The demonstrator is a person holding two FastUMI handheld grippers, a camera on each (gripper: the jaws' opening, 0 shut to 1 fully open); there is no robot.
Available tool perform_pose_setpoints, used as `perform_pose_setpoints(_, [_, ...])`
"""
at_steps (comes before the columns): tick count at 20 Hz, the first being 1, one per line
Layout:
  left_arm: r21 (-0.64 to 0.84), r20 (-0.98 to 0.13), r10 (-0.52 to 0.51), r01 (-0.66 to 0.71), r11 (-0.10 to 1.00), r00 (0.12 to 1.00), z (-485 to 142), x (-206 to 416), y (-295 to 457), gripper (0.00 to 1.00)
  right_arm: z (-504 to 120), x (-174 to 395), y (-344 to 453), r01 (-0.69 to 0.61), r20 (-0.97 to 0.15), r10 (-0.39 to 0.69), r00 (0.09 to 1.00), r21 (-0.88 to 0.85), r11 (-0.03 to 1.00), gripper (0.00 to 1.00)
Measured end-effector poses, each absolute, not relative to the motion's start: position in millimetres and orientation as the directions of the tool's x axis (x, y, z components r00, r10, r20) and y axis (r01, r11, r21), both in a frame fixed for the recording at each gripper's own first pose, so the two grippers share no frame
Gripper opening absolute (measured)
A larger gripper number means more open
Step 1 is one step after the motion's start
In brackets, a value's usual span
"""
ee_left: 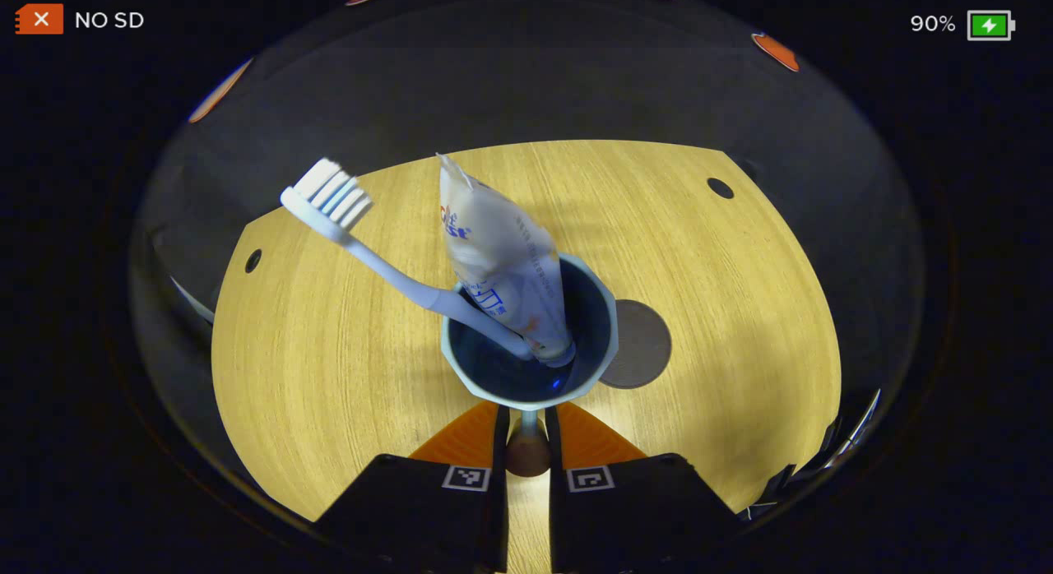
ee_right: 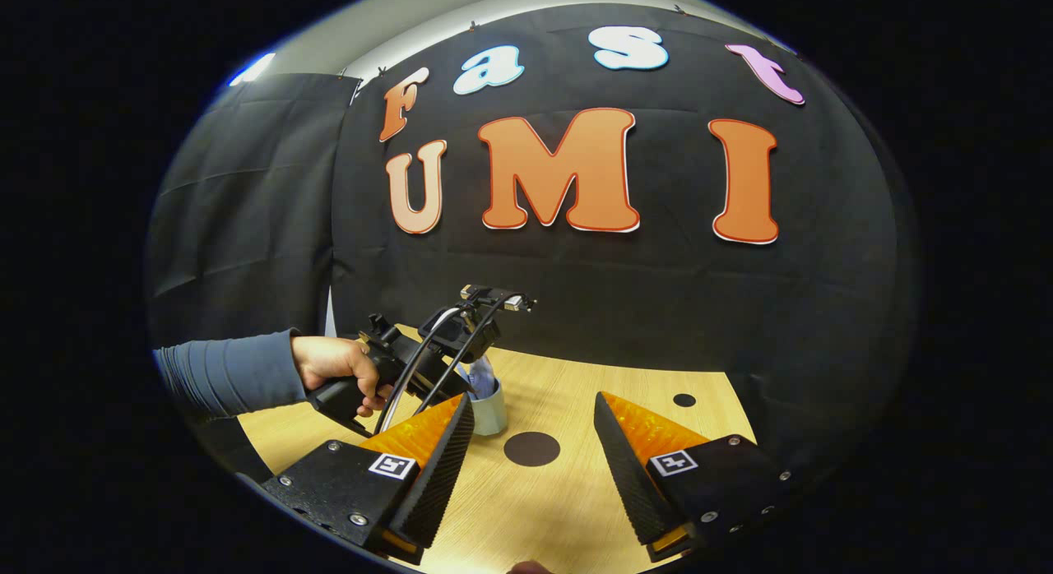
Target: Put the toothbrush and toothpaste on the desktop into the cup, then pick up the cup and place it on the coaster on the desktop.
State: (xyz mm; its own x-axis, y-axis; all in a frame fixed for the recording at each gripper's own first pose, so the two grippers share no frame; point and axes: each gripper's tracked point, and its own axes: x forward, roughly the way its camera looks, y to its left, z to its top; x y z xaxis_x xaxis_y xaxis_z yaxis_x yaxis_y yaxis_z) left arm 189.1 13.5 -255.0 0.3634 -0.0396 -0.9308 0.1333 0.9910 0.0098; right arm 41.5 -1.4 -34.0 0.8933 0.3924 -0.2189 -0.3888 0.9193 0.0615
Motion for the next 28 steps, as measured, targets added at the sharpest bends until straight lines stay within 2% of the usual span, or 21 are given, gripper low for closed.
perform_pose_setpoints(10, [-0.022,-0.934,-0.101,0.226,0.974,0.342,-244,193,19,0.21,-36,25,-47,-0.312,-0.22,0.314,0.924,0.042,0.949,0.88])
perform_pose_setpoints(22, [0.003,-0.952,-0.066,0.226,0.974,0.3,-244,187,22,0.19,-59,25,-58,-0.294,-0.256,0.302,0.918,0.069,0.953,0.88])
perform_pose_setpoints(25, [0.0,-0.946,-0.08,0.245,0.969,0.315,-236,183,21,0.28,-60,29,-61,-0.281,-0.259,0.29,0.921,0.072,0.957,0.88])
perform_pose_setpoints(26, [0.004,-0.942,-0.08,0.25,0.968,0.326,-232,183,21,0.4,-59,31,-61,-0.278,-0.257,0.289,0.922,0.081,0.957,0.88])
perform_pose_setpoints(28, [0.012,-0.927,-0.084,0.254,0.967,0.366,-220,181,26,0.57,-60,32,-62,-0.271,-0.257,0.287,0.923,0.097,0.958,0.88])
